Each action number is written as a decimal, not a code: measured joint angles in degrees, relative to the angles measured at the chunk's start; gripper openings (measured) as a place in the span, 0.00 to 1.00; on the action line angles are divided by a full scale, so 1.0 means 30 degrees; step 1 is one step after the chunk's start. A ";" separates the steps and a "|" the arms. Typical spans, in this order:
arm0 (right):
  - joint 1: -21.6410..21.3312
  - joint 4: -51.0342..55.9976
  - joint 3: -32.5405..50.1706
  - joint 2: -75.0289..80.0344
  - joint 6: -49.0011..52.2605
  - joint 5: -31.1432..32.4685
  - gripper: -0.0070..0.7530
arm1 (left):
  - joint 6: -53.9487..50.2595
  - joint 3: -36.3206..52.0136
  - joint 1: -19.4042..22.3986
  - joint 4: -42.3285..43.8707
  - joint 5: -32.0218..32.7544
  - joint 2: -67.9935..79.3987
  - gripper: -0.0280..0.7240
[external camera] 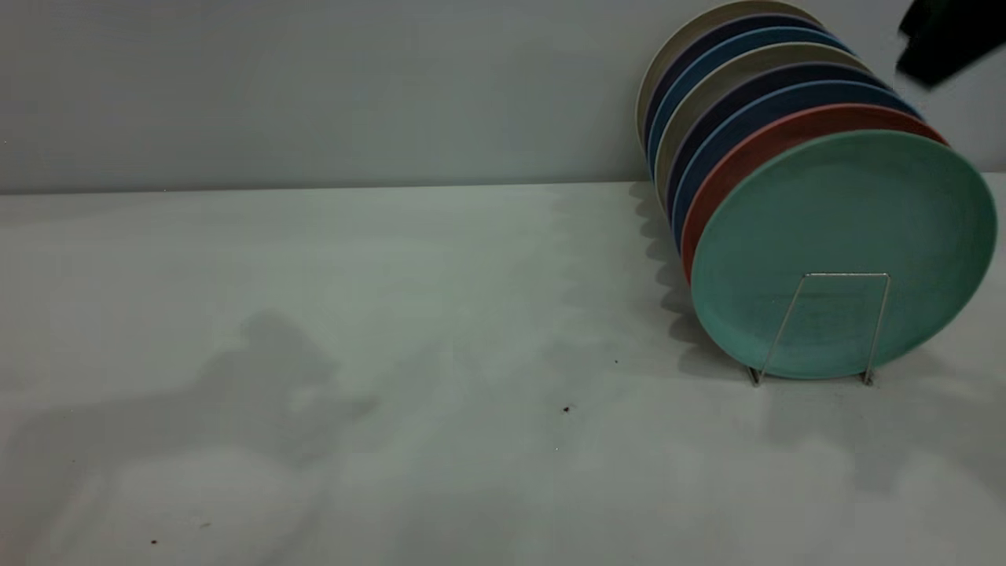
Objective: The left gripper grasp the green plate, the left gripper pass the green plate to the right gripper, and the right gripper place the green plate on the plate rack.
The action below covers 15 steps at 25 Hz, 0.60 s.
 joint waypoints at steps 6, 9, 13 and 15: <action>0.0000 0.0696 0.0000 -0.5584 1.0293 0.3891 0.60 | -0.2362 0.0000 0.0000 0.2253 0.0865 -0.5237 0.79; 0.0000 -0.0994 0.0000 -0.8520 1.5297 0.4302 0.59 | -0.4133 0.0000 0.0000 0.4971 0.1768 -0.7722 0.79; 0.0000 -0.4272 0.1021 -1.2610 1.8749 0.4431 0.57 | -0.7087 0.0287 0.0000 0.8073 0.2628 -1.0060 0.79; 0.0000 -0.5500 0.2567 -1.4847 1.9320 0.4431 0.57 | -0.8230 0.1090 0.0000 0.9418 0.2641 -1.0933 0.79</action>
